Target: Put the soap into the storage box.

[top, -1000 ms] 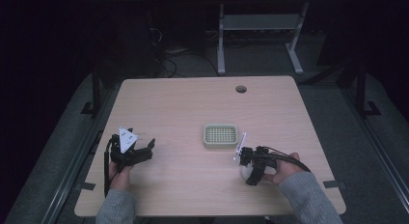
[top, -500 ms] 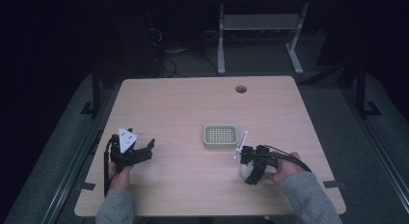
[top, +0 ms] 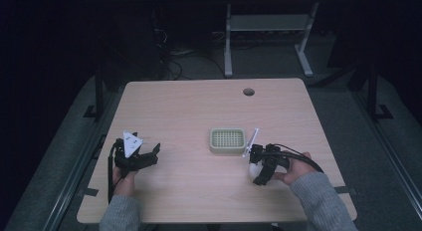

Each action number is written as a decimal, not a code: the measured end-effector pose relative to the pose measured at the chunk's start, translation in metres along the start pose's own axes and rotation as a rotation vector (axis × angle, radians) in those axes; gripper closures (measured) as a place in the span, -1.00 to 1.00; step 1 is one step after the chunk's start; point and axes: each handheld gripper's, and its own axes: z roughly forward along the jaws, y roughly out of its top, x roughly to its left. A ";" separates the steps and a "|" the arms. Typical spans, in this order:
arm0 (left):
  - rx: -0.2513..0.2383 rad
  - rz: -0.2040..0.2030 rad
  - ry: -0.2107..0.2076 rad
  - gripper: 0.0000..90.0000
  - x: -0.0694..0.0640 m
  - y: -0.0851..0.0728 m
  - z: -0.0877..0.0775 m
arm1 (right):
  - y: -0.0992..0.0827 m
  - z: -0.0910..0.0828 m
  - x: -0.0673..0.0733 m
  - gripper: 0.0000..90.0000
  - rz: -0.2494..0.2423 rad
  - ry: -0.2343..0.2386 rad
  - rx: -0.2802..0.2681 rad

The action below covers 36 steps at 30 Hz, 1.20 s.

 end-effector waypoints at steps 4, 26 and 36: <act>0.004 -0.003 -0.002 -0.67 0.001 0.000 0.000 | 0.000 -0.004 -0.003 -0.48 0.007 0.004 -0.005; 0.002 0.013 -0.005 -0.67 -0.001 0.001 0.001 | 0.011 -0.026 -0.021 -0.48 0.017 0.002 -0.047; 0.005 0.009 -0.006 -0.67 0.000 0.000 0.001 | 0.021 -0.033 -0.029 -0.48 0.008 0.001 -0.054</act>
